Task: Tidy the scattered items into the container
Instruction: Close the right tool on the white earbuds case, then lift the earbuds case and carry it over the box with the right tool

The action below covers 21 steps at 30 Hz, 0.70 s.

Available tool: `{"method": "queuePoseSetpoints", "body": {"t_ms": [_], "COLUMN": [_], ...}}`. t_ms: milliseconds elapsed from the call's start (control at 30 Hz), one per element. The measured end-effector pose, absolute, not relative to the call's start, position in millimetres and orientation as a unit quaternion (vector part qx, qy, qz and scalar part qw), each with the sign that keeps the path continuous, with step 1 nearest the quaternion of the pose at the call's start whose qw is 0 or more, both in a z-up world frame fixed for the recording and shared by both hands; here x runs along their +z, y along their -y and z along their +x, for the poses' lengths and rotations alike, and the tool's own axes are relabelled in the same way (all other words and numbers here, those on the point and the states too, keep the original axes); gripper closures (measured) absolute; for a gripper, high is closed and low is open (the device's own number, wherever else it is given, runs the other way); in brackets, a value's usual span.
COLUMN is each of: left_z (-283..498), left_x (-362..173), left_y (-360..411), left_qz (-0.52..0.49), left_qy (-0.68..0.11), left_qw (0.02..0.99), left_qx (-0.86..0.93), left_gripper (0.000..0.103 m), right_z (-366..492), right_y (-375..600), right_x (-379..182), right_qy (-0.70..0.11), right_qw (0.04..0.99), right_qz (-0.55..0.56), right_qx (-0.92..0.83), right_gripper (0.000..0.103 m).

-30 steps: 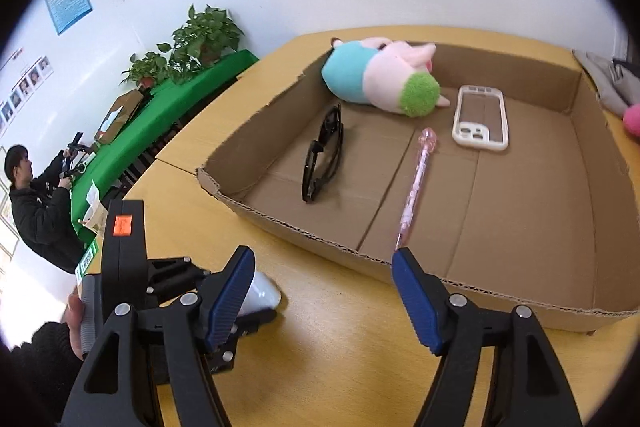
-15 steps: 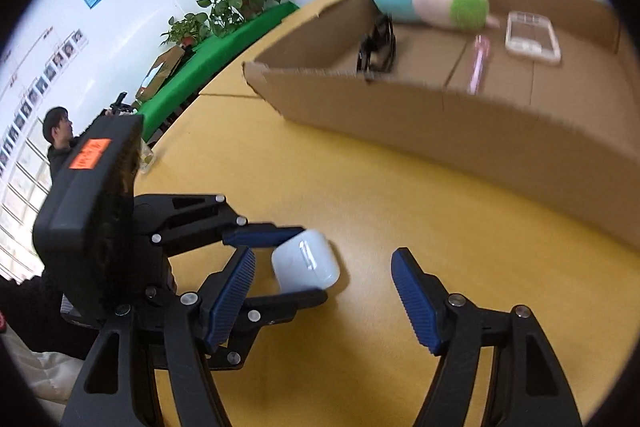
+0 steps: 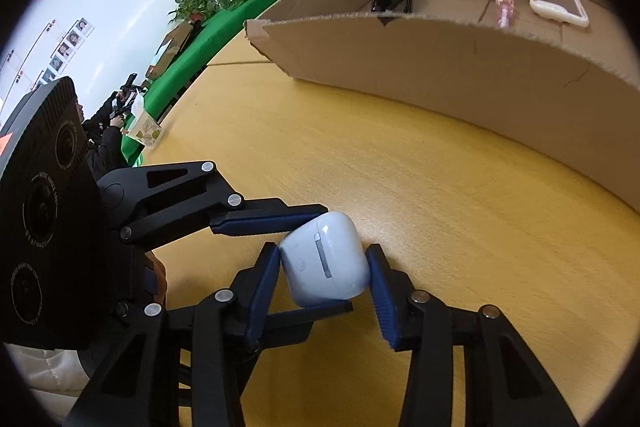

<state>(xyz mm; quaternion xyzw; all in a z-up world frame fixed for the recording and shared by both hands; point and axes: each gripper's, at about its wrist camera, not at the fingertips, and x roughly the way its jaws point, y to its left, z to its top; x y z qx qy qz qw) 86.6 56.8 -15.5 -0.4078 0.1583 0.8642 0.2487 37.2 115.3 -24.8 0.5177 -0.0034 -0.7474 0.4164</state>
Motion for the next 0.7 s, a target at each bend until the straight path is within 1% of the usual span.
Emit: {"method": "queuePoseSetpoints", "body": {"t_ms": [167,367,400,467,500,700], "left_z": [83,74,72,69,68,57], "left_x": [8,40,44,50,54,70], "left_y": [-60,-70,-72,-75,-77,-88], "left_qz": [-0.380,-0.335,-0.328,-0.318,-0.312,-0.287], "left_qy": [-0.161,-0.183,-0.187,-0.194,-0.197,-0.222], "left_qw": [0.252,0.258,0.259,0.260,0.263,0.266], "left_qx": [0.875,0.888,0.889,0.891,0.891,0.893], "left_gripper": [0.056,0.056,0.056,0.056,0.056,0.056], "right_z": [35,27,26,26,26,22], "right_y": [-122,-139,-143,-152,-155,-166], "right_x": [3,37,42,54,59,80], "right_qy": [-0.013,-0.009,-0.010,-0.008,-0.006,-0.017], "right_qw": [0.400,0.393,0.392,0.386,0.381,0.369], "right_qz": [0.491,0.460,0.455,0.441,0.436,0.413], "right_qx": [-0.773,-0.796,-0.800,-0.810,-0.815,-0.832], "right_gripper": [0.062,0.062,0.063,0.071,0.076,0.077]}}
